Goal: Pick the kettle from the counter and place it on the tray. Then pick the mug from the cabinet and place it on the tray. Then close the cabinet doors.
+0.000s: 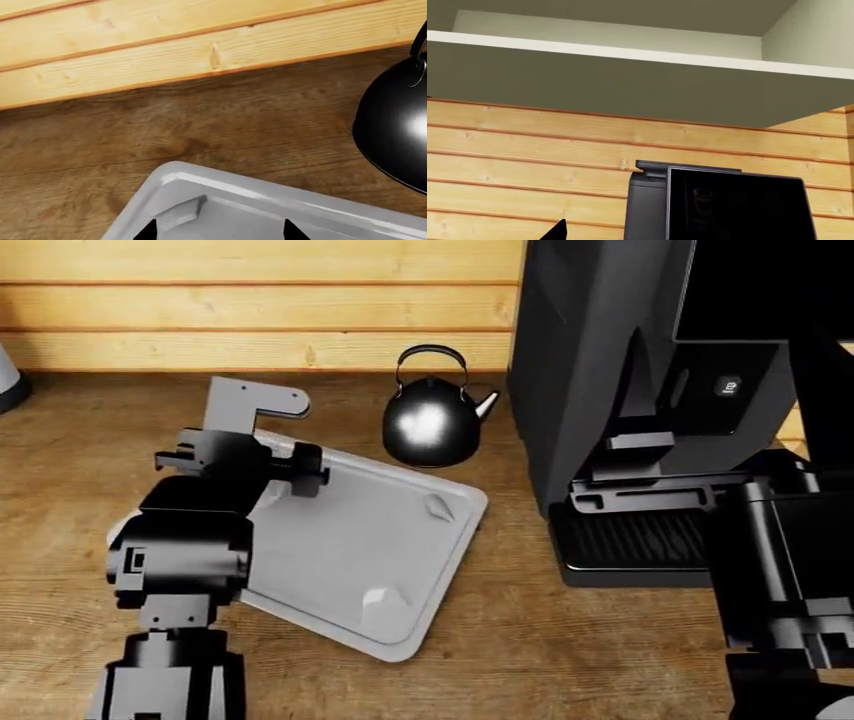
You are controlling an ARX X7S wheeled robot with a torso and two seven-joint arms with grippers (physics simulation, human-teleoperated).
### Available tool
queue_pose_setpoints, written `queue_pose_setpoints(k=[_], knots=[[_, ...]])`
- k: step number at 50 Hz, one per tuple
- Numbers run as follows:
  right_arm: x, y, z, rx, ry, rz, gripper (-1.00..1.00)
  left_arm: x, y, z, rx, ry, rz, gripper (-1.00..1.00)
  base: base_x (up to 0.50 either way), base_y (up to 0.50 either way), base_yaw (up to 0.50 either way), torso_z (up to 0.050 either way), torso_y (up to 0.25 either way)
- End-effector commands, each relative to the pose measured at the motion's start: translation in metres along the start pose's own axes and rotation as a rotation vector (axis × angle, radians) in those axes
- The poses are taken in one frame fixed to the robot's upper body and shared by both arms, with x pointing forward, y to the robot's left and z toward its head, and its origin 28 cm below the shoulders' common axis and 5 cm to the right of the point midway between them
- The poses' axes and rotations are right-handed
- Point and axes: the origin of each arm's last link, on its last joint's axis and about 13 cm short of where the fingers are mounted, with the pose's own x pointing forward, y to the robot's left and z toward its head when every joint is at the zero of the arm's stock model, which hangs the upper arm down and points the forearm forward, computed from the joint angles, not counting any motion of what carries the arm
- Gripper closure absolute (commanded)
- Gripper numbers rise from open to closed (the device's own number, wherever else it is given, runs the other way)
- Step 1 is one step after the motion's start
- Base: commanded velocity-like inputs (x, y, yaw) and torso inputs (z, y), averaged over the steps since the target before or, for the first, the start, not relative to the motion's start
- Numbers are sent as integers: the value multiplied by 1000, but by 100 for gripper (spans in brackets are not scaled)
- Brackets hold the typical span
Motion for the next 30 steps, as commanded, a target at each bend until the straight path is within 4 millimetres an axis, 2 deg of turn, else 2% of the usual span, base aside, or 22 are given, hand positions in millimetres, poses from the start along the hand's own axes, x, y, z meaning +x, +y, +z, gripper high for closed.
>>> queue_pose_setpoints(k=[1,10,14,23,30], knots=[[1,1,0,1,2,2,-100,1,2,2,-12,0,9,-100,0,0,0,0,0],[0,1,-2,3,3,1,-100,1,4,1,-12,0,9,-100,0,0,0,0,0],[0,1,-2,4,3,1,-100,-2,6,8,-25,-34,-7,-100,0,0,0,0,0],[0,0,-2,4,3,0,-100,-38,22,68,-102,-205,-50,-100,0,0,0,0,0],[-2,0,0,5,-2,-1,-100,-62,27,91,-110,-282,-71,-100,0,0,0,0,0]])
